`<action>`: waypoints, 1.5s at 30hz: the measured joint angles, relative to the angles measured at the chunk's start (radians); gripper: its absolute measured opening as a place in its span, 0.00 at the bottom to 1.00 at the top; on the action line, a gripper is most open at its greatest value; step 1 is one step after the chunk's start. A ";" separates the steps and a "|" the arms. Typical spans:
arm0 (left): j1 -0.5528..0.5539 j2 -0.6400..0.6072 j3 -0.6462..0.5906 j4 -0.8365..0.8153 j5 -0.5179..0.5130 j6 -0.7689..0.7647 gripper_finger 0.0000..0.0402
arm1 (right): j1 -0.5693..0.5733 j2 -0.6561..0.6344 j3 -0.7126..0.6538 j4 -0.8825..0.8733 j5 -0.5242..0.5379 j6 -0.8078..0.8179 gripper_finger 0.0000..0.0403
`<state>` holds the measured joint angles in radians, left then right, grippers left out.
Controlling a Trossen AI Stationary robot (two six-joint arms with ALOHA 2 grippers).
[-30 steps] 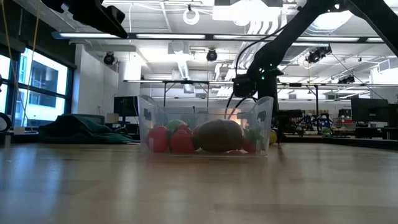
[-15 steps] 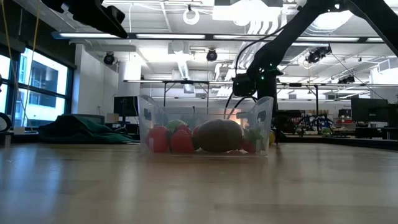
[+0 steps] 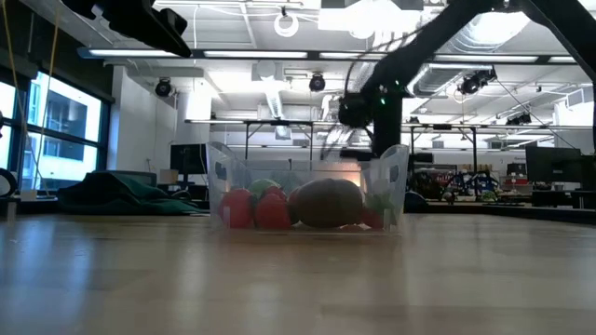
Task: Pick and placing Produce into tupperware
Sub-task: Put the yellow lemon into the transparent bin
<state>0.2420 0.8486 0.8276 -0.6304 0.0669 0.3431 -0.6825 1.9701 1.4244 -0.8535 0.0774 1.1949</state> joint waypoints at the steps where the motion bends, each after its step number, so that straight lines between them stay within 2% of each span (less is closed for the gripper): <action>1: 0.000 0.000 0.000 0.000 0.000 0.000 0.30 | 0.007 -0.005 0.031 -0.014 0.003 -0.006 0.47; 5: 0.000 0.000 0.000 0.000 0.000 0.000 0.30 | 0.052 -0.014 0.190 -0.115 0.060 -0.034 0.47; 11: 0.000 0.000 0.000 0.000 0.000 0.000 0.30 | 0.158 -0.015 0.512 -0.303 0.168 -0.102 0.47; 17: 0.000 0.000 0.000 0.000 0.000 0.000 0.30 | 0.318 -0.016 0.814 -0.523 0.281 -0.155 0.47; 21: 0.000 0.000 0.000 0.000 0.000 0.000 0.30 | 0.441 -0.019 0.935 -0.649 0.336 -0.184 0.47; 28: 0.000 0.000 0.000 0.000 0.000 0.000 0.30 | 0.663 -0.079 0.805 -0.682 0.289 -0.268 0.47; 32: 0.000 0.000 0.000 0.000 0.000 0.000 0.30 | 0.750 -0.078 0.714 -0.578 0.274 -0.363 0.47; 37: 0.000 0.000 0.000 0.000 0.000 0.000 0.30 | 0.783 -0.078 0.540 -0.398 0.185 -0.450 0.47; 45: 0.000 0.000 0.000 0.000 0.000 0.000 0.30 | 0.755 -0.076 0.222 -0.201 0.071 -0.465 0.47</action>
<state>0.2420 0.8486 0.8276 -0.6304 0.0669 0.3431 0.0728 1.8938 1.6461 -1.0543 0.1481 0.7296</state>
